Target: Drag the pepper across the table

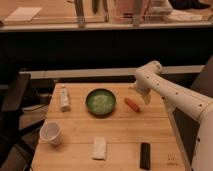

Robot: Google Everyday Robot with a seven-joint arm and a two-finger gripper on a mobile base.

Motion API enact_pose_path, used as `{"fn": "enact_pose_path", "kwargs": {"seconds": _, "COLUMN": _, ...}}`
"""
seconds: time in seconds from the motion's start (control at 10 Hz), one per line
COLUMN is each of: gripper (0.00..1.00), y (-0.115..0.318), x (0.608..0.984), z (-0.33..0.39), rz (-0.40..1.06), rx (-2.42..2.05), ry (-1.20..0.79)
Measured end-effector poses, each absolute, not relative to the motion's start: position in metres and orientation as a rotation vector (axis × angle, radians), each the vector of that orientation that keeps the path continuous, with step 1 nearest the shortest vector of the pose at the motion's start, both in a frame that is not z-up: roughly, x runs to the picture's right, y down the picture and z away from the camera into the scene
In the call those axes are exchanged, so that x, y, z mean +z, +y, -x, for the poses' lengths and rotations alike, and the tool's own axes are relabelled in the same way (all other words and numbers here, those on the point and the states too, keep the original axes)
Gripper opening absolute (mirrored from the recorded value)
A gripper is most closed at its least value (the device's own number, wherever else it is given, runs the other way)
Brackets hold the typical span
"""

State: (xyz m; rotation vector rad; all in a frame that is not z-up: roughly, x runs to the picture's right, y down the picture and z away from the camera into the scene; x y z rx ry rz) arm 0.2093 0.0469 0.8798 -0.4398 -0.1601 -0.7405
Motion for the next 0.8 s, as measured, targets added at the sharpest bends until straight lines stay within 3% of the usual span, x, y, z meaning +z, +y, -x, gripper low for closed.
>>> {"fn": "enact_pose_path", "kwargs": {"seconds": 0.8, "gripper": 0.8, "y": 0.055, "x": 0.912, "z": -0.189, "rz": 0.439, "rx": -0.825, "ry": -0.19}}
